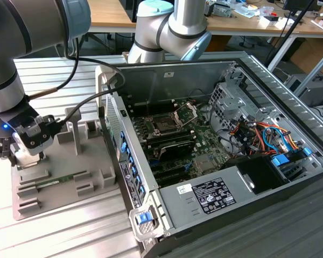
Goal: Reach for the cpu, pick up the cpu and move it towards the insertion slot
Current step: 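Pick up the cpu and move it towards the insertion slot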
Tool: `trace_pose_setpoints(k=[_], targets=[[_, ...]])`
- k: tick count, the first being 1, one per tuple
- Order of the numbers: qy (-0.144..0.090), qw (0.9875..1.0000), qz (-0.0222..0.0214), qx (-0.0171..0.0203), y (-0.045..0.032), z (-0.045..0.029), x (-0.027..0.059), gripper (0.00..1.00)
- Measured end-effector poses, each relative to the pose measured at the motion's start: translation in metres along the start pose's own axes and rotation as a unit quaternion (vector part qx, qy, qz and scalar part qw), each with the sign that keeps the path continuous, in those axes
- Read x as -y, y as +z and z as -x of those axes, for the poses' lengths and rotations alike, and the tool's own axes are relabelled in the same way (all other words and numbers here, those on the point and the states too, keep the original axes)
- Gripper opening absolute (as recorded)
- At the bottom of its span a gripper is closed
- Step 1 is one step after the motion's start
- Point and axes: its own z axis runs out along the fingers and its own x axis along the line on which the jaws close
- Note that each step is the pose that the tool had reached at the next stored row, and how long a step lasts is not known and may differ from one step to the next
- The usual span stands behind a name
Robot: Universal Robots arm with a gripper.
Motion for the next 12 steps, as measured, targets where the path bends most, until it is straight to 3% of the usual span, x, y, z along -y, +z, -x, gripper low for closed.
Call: trace_pose_setpoints(k=[12], targets=[[0.000,1.0000,0.0000,0.0000,-0.0036,0.0000,-0.0001,0.55]])
